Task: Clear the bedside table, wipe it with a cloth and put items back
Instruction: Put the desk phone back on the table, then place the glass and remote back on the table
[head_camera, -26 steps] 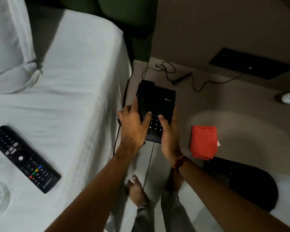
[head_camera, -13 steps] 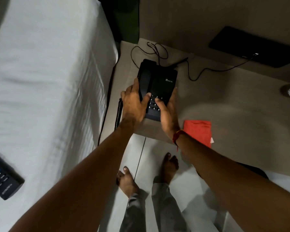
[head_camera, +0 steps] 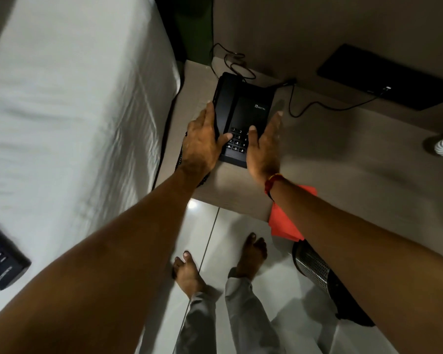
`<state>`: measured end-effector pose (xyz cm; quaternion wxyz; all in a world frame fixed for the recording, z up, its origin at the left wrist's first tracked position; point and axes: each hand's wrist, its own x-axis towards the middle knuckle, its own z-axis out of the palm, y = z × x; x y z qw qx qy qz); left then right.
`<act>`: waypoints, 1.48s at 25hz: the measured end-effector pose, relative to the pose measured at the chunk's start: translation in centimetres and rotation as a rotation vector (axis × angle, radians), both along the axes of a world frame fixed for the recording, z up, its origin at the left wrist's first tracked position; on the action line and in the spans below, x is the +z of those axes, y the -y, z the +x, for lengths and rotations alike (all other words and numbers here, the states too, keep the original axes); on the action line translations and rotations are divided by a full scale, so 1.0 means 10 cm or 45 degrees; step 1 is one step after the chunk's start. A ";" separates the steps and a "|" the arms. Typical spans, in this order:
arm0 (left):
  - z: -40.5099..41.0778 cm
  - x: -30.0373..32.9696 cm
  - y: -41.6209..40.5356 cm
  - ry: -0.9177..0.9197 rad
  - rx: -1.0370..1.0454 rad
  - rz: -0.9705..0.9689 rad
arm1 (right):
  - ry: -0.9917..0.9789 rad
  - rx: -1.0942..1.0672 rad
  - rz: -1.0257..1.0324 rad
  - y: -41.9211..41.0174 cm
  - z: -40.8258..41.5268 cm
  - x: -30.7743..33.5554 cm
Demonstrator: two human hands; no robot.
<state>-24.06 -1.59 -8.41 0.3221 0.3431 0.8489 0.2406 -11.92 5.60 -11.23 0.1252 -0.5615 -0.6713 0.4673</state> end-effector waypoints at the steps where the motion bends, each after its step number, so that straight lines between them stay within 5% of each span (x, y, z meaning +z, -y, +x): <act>1: 0.01 0.06 0.07 -0.055 -0.014 0.004 | 0.056 0.035 0.080 0.03 -0.02 0.08; 11: -0.79 1.46 1.62 -0.590 0.272 0.356 | -0.094 0.777 0.548 1.22 -1.10 1.33; 18: -1.43 1.81 3.41 -0.859 0.739 0.115 | -0.183 1.146 0.517 2.84 -2.05 1.59; 24: -1.34 1.63 4.40 -0.728 0.937 -0.196 | 0.097 1.002 0.746 3.76 -2.37 1.39; 29: -1.13 1.36 4.50 -0.573 1.104 0.206 | 0.099 0.851 0.683 3.69 -2.37 1.28; 37: -1.22 1.48 3.63 -0.509 1.088 0.373 | 0.000 0.723 0.630 2.94 -2.23 1.49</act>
